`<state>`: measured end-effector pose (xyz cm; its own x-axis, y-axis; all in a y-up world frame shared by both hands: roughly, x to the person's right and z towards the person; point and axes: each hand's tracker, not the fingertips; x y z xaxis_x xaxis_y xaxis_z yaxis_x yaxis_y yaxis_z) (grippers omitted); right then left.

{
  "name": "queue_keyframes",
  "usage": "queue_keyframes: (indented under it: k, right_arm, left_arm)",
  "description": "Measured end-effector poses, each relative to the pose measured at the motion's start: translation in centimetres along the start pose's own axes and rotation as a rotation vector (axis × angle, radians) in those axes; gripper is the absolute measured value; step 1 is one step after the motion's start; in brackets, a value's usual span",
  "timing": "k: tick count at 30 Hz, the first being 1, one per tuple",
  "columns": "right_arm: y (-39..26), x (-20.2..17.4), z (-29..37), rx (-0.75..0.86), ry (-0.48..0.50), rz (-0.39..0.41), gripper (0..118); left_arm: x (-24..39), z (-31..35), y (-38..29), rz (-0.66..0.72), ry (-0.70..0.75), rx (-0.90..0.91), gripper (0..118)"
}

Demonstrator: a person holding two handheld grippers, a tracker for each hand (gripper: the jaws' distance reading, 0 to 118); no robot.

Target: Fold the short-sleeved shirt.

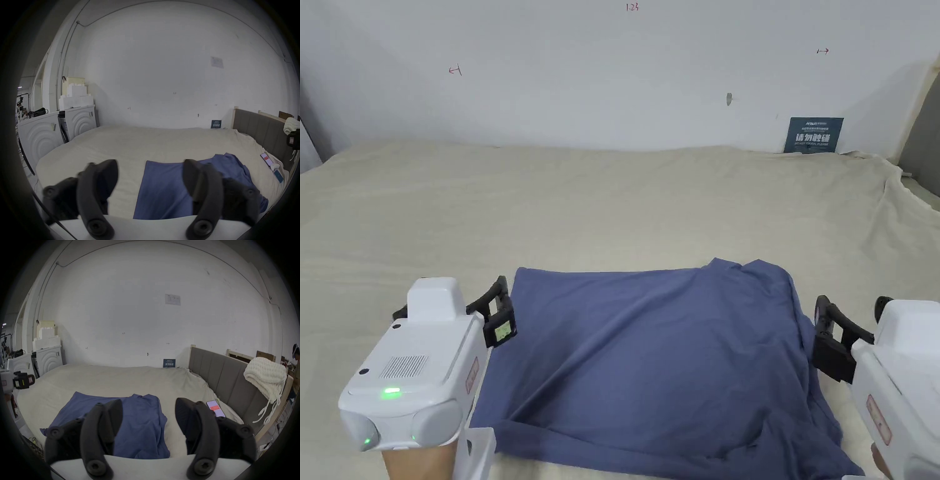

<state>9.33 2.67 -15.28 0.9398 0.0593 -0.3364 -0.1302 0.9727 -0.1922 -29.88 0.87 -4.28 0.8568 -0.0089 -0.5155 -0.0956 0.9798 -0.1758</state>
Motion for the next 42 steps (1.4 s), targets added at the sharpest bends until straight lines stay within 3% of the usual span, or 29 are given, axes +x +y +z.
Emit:
queue_keyframes:
  k: [1, 3, 4, 5, 16, 25, 27, 30, 31, 32, 40, 41, 42]
  right_arm:
    - [-0.1, -0.1, -0.1, 0.0, 0.001, -0.003, 40]
    - [-0.3, -0.4, -0.1, 0.001, 0.002, -0.01, 12]
    - [-0.4, -0.5, -0.2, 0.002, 0.001, -0.012, 2]
    - [-0.6, -0.6, -0.3, 0.004, 0.002, -0.01, 1]
    - [-0.7, -1.1, -0.7, -0.01, 0.028, -0.017, 0]
    - [-1.4, -0.4, -1.3, -0.042, 0.036, -0.029, 0]
    - [-1.7, -0.3, -1.5, -0.052, 0.04, -0.039, 0]
    - [-2.1, -0.3, -1.7, -0.066, 0.041, -0.042, 0]
    - [-2.2, -0.2, -1.8, -0.073, 0.041, -0.039, 0]
    - [-2.3, -0.2, -1.9, -0.077, 0.042, -0.039, 0]
    - [-3.1, 0.2, -2.1, -0.11, 0.043, -0.042, 0]
    - [-3.2, 0.3, -2.0, -0.114, 0.044, -0.044, 0]
    - [-3.3, 0.4, -2.0, -0.117, 0.044, -0.045, 0]
  left_arm:
    - [-0.1, 0.0, -0.2, 0.003, -0.013, 0.003, 47]
    - [-0.1, 0.0, -0.5, 0.01, -0.025, -0.002, 18]
    - [-0.2, 0.0, -0.8, 0.021, -0.04, -0.007, 5]
    - [-0.4, -0.1, -1.0, 0.047, -0.078, -0.022, 0]
    - [-0.4, -0.8, -1.8, 0.019, -0.116, -0.099, 0]
    - [-2.3, -3.8, -5.1, 0.049, -0.103, -0.458, 0]
    - [-2.9, -4.5, -6.5, 0.066, -0.094, -0.554, 13]
    - [-4.0, -5.6, -8.9, 0.115, -0.081, -0.663, 67]
    - [-4.5, -6.0, -9.8, 0.126, -0.078, -0.678, 80]
    - [-4.8, -6.2, -10.6, 0.129, -0.072, -0.693, 84]
    - [-5.6, -6.5, -14.6, 0.081, 0.034, -0.776, 81]
    - [-5.7, -6.6, -14.8, 0.081, 0.031, -0.775, 75]
    - [-5.6, -6.6, -15.0, 0.079, 0.022, -0.772, 58]
